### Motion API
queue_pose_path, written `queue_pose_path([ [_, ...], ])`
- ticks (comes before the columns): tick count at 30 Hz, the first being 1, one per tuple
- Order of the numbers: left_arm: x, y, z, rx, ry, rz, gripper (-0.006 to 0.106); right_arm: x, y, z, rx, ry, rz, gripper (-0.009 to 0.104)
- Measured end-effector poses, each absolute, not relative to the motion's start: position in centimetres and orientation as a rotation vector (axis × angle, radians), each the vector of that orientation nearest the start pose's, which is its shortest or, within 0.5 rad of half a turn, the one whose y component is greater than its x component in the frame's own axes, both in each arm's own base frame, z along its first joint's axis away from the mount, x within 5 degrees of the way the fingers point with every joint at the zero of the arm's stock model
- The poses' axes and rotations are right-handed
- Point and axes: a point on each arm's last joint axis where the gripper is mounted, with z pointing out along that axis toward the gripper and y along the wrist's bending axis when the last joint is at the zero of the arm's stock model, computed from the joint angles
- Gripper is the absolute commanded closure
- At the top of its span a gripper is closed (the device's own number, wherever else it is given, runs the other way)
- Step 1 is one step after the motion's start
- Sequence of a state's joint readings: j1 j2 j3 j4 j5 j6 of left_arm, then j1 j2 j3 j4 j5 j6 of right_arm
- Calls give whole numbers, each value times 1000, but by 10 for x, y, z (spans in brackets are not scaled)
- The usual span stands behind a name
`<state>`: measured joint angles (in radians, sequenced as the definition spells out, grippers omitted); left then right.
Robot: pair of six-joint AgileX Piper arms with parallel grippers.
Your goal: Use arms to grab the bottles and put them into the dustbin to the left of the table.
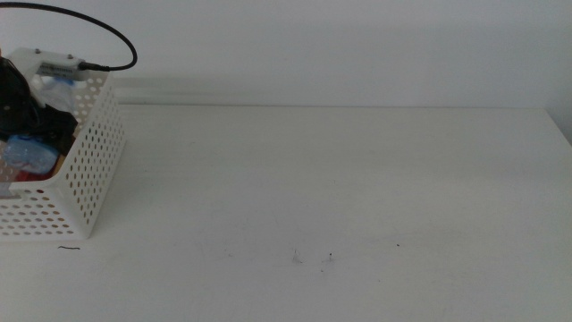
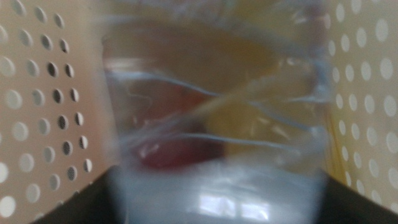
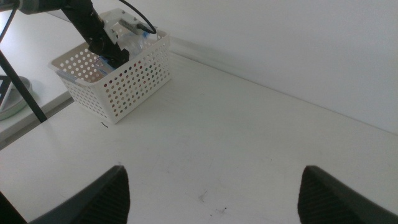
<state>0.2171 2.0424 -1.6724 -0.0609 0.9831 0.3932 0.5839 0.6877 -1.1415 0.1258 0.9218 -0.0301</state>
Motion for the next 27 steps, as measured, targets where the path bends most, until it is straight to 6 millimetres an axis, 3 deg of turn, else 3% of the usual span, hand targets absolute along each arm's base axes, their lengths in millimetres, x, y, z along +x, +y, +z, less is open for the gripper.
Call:
queue_pose_path([
  [6,424,90,231,216,2822,67,7,73,59,447,-583,1894,517,6],
  [9,417,88,248,202,2806,67,7,74,60,446,-581,1896,518,6],
  [15,386,67,328,156,2641,85,7,74,60,446,-578,1898,520,6],
  [18,361,37,375,211,2503,52,7,74,60,446,-578,1898,520,6],
  [22,308,-19,431,333,2234,-62,7,74,60,446,-578,1898,520,6],
  [27,237,-59,467,441,1985,-167,7,74,60,446,-578,1898,520,6],
])
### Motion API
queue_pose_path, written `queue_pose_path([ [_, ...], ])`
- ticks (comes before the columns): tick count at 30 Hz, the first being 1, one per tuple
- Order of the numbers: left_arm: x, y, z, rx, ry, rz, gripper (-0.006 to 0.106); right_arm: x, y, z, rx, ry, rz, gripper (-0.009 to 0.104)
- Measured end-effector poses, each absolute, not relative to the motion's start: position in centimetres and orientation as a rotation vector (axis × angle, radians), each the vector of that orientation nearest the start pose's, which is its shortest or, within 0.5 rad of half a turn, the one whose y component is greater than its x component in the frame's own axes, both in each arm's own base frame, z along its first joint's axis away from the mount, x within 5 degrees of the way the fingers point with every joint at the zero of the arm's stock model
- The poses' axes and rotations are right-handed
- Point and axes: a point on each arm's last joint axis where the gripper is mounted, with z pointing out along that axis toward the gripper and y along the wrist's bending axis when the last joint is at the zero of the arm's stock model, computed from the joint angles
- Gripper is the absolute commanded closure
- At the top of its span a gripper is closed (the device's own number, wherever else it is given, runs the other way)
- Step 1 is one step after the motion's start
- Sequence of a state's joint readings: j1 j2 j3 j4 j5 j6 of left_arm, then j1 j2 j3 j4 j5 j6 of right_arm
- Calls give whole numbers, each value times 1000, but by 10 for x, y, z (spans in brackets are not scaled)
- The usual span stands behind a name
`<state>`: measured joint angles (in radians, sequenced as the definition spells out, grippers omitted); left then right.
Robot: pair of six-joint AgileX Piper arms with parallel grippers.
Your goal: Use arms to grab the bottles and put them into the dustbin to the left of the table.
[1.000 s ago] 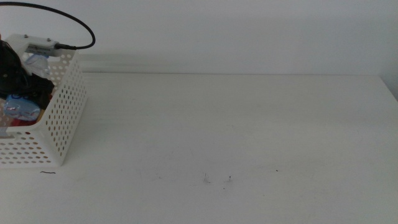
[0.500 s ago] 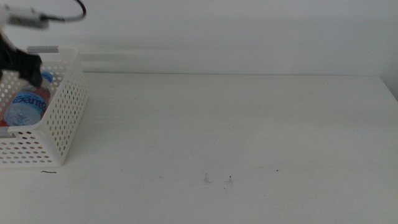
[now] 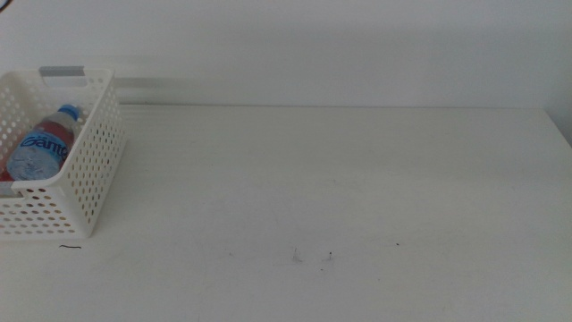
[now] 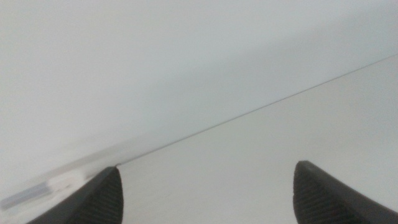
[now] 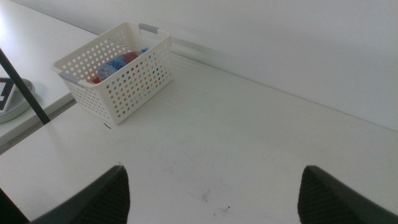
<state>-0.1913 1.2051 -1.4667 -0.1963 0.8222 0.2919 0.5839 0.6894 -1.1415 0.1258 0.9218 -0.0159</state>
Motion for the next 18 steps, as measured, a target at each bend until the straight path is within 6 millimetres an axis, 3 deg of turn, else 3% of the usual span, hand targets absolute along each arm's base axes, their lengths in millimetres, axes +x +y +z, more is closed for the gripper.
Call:
queue_pose_path([
  [4,192,-68,470,485,1900,-231,7,74,60,446,-578,1898,520,6],
  [8,165,-62,463,475,1844,-243,7,74,60,446,-578,1898,520,6],
  [18,147,-53,460,482,1803,-173,7,74,60,446,-578,1898,520,6],
])
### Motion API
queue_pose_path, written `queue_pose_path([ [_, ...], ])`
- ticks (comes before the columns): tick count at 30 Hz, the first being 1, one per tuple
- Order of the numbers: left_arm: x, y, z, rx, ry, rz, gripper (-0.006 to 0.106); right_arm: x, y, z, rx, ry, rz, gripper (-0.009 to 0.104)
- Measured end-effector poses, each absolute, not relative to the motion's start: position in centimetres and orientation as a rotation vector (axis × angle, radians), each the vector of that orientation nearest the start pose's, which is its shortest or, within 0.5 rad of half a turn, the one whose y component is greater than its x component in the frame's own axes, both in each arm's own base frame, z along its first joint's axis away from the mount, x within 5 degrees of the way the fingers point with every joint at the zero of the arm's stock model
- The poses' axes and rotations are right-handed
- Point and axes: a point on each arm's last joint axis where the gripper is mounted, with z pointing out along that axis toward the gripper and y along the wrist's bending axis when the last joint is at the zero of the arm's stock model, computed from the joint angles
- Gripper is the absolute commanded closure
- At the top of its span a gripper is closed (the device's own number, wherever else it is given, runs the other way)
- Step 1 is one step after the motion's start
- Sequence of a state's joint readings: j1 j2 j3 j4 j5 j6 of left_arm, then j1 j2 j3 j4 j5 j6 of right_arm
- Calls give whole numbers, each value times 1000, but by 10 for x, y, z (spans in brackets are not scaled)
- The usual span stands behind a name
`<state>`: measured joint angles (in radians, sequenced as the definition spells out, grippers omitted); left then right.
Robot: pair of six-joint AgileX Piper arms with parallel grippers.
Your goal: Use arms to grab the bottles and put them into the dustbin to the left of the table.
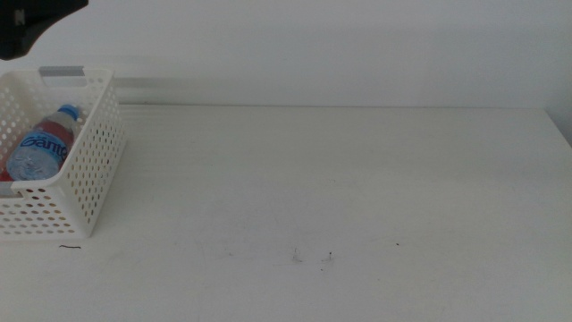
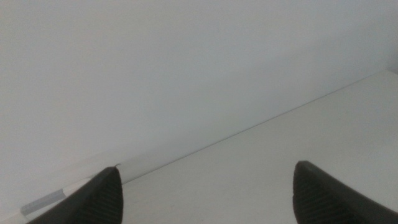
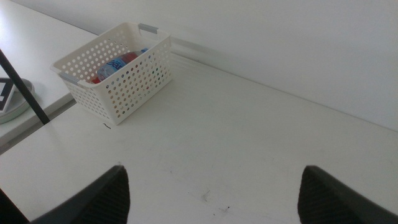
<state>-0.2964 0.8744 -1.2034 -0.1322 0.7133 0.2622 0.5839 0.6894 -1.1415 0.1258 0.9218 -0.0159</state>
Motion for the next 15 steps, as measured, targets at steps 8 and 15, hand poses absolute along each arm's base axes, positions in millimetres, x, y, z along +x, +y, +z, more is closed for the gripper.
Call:
queue_pose_path([
  [8,147,-53,459,480,1797,-170,7,74,60,446,-578,1898,520,6],
  [15,147,-53,458,481,1801,-170,7,73,58,446,-577,1891,501,6],
])
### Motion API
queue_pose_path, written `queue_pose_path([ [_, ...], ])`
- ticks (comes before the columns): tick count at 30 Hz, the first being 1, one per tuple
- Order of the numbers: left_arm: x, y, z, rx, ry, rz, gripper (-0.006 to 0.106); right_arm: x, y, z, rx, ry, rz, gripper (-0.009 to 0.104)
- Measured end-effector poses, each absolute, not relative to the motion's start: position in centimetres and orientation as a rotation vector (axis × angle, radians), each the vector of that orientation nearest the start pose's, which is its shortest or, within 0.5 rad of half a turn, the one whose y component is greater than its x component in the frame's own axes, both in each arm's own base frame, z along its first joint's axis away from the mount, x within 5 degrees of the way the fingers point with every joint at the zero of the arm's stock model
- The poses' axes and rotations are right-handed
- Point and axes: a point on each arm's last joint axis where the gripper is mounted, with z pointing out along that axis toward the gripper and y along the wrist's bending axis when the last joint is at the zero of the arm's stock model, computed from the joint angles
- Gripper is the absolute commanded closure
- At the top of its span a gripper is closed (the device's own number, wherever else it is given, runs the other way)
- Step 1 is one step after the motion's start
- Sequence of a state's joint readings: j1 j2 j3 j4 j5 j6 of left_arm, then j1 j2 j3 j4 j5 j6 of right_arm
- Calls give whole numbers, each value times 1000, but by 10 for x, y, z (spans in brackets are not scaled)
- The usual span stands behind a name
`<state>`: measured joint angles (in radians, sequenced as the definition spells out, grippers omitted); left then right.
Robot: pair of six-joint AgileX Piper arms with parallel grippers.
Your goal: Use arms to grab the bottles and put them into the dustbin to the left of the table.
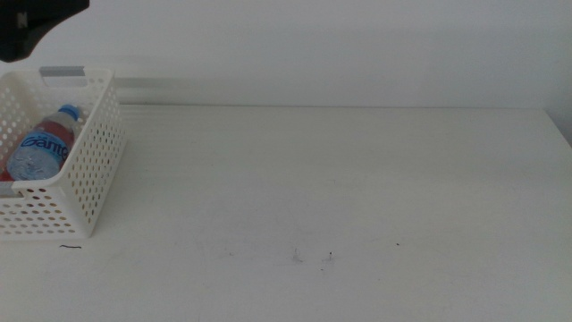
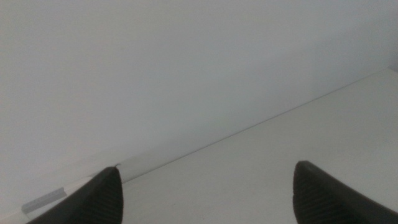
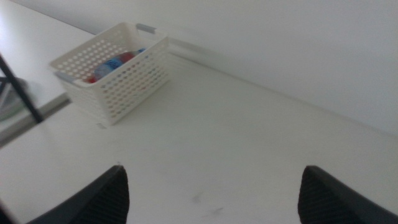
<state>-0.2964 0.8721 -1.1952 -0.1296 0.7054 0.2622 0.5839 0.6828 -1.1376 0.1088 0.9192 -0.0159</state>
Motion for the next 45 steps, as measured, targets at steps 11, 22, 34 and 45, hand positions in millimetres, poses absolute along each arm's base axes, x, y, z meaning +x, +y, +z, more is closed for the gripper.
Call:
queue_pose_path([
  [11,125,-32,359,379,1826,-93,7,95,51,367,-451,1888,353,6],
  [22,69,-6,252,187,1796,50,7,87,18,267,-127,1813,189,6],
  [34,55,-3,193,156,1733,71,7,55,0,203,66,1692,35,6],
  [45,55,-4,190,147,1737,59,7,56,0,195,74,1699,36,6],
])
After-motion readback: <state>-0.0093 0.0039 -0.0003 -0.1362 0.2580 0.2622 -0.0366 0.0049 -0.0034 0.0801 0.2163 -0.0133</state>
